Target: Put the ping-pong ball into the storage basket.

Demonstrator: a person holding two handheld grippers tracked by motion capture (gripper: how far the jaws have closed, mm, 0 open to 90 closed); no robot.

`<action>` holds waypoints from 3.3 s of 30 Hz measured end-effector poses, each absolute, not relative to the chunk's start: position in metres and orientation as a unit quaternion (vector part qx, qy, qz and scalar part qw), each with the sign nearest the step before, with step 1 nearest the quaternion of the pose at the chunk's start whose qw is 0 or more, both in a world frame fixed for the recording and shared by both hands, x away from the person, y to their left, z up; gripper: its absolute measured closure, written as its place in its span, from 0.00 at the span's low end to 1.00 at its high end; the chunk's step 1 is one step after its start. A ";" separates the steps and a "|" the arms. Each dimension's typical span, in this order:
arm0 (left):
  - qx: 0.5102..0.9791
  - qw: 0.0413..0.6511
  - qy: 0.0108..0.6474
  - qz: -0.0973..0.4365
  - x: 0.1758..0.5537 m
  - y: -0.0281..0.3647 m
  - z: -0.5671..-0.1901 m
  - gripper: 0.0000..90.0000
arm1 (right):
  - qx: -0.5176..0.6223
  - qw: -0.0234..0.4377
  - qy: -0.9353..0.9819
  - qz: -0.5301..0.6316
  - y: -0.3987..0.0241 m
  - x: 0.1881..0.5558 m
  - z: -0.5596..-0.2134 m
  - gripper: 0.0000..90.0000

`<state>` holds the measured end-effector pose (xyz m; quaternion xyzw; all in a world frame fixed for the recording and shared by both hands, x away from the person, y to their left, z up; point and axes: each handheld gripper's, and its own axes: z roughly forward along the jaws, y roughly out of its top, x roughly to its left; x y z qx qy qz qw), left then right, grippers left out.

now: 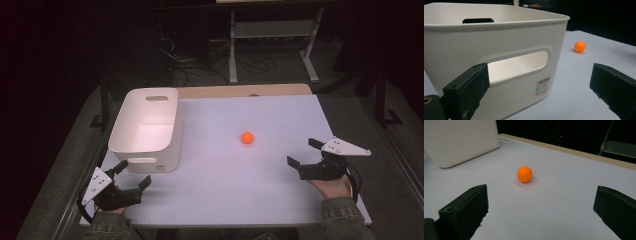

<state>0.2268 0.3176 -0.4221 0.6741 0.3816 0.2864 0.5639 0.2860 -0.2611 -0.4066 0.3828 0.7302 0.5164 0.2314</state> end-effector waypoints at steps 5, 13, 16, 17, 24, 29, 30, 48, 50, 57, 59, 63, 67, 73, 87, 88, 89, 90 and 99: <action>0.675 0.564 0.381 0.284 0.229 0.317 -0.422 0.02 | 0.379 0.234 0.734 0.513 -0.259 0.287 -0.407 0.00; 0.673 0.568 0.378 0.286 0.229 0.317 -0.422 0.02 | 0.384 0.217 0.746 0.499 -0.257 0.292 -0.408 0.00; 0.673 0.568 0.377 0.285 0.229 0.316 -0.422 0.02 | 0.383 0.206 0.757 0.488 -0.254 0.295 -0.407 0.00; 0.673 0.569 0.377 0.285 0.229 0.316 -0.422 0.02 | 0.380 0.204 0.760 0.486 -0.254 0.296 -0.406 0.00; 0.672 0.573 0.375 0.283 0.229 0.317 -0.422 0.03 | 0.371 0.199 0.769 0.480 -0.250 0.302 -0.401 0.00; 0.672 0.578 0.370 0.278 0.229 0.317 -0.422 0.03 | 0.366 0.197 0.777 0.472 -0.248 0.306 -0.396 0.00; 0.673 0.579 0.369 0.275 0.229 0.317 -0.422 0.03 | 0.365 0.196 0.779 0.471 -0.248 0.307 -0.395 0.00; 0.676 0.583 0.364 0.265 0.230 0.317 -0.422 0.02 | 0.350 0.172 0.797 0.460 -0.243 0.324 -0.379 0.00; 0.676 0.585 0.362 0.263 0.230 0.317 -0.422 0.02 | 0.348 0.168 0.800 0.459 -0.242 0.327 -0.377 0.00; 0.676 0.590 0.355 0.262 0.230 0.317 -0.421 0.03 | 0.338 0.156 0.814 0.446 -0.235 0.339 -0.374 0.00; 0.676 0.591 0.354 0.262 0.230 0.317 -0.421 0.03 | 0.336 0.154 0.818 0.440 -0.233 0.341 -0.374 0.00; 0.674 0.592 0.354 0.263 0.230 0.318 -0.421 0.03 | 0.332 0.147 0.824 0.435 -0.229 0.345 -0.374 0.00; 0.674 0.593 0.354 0.263 0.230 0.318 -0.421 0.03 | 0.331 0.143 0.825 0.435 -0.228 0.348 -0.372 0.00; 0.678 0.588 0.352 0.265 0.230 0.317 -0.421 0.03 | 0.330 0.143 0.827 0.433 -0.226 0.352 -0.367 0.00; 0.679 0.584 0.354 0.267 0.230 0.317 -0.421 0.02 | 0.321 0.138 0.838 0.420 -0.214 0.370 -0.361 0.00; 0.679 0.584 0.354 0.267 0.230 0.317 -0.421 0.02 | 0.321 0.137 0.839 0.417 -0.213 0.373 -0.361 0.00; 0.679 0.584 0.355 0.268 0.230 0.317 -0.421 0.03 | 0.320 0.137 0.841 0.414 -0.212 0.374 -0.360 0.00; 0.679 0.584 0.355 0.268 0.230 0.317 -0.421 0.03 | 0.321 0.137 0.842 0.412 -0.212 0.375 -0.360 0.00; 0.678 0.585 0.355 0.268 0.230 0.317 -0.421 0.03 | 0.315 0.133 0.850 0.401 -0.205 0.386 -0.357 0.00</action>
